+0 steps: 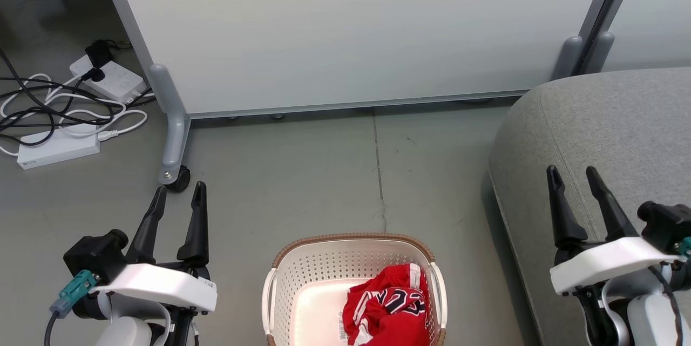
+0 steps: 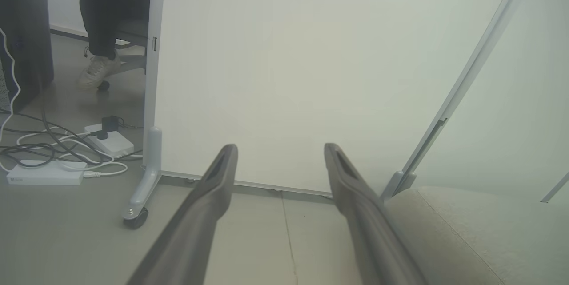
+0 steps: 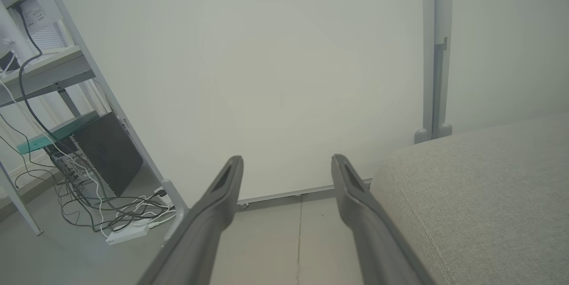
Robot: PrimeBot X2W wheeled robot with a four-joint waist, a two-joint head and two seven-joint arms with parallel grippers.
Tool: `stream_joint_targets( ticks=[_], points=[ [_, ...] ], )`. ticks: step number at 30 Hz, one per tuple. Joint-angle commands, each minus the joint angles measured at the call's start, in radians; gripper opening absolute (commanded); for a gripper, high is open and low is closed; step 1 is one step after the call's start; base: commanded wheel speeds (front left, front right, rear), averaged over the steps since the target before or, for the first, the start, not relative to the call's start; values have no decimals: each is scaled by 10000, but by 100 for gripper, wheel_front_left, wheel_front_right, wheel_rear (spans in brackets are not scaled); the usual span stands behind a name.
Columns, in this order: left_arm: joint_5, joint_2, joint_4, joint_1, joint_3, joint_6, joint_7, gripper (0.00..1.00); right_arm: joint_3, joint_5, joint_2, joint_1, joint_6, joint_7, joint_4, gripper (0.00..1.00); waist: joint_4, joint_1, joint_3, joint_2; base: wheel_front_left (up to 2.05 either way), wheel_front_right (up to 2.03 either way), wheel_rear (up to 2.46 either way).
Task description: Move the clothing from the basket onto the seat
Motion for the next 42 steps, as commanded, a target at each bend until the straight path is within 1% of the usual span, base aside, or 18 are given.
stream_joint_targets(
  ticks=[1,8,16,26,32,37,42],
  points=[
    [266,104,-12,-56,13,63,-71,100,39,-233,-34,38,42,-169,50,100,6,0,-8,0,0,0,0],
    [784,152,131,60,-24,200,-162,100,75,-660,31,94,43,-472,501,100,53,0,-38,0,0,0,0],
    [1245,262,377,122,-55,199,-240,100,127,-1201,79,114,46,-801,892,100,99,0,-74,0,0,0,0],
    [1777,386,687,279,-48,371,-206,100,321,-1803,97,94,48,-1189,1104,100,124,0,-137,0,0,0,0],
    [2042,411,760,348,-79,464,-198,100,316,-1981,105,174,48,-1366,1190,100,161,0,-161,0,0,0,0],
    [2161,321,807,363,-21,595,-183,100,322,-1964,108,232,49,-1547,1270,100,194,0,-183,0,0,0,0],
    [2309,344,829,398,19,568,-245,100,343,-1924,111,272,51,-1694,1326,100,217,0,-196,0,0,0,0]
  ],
)
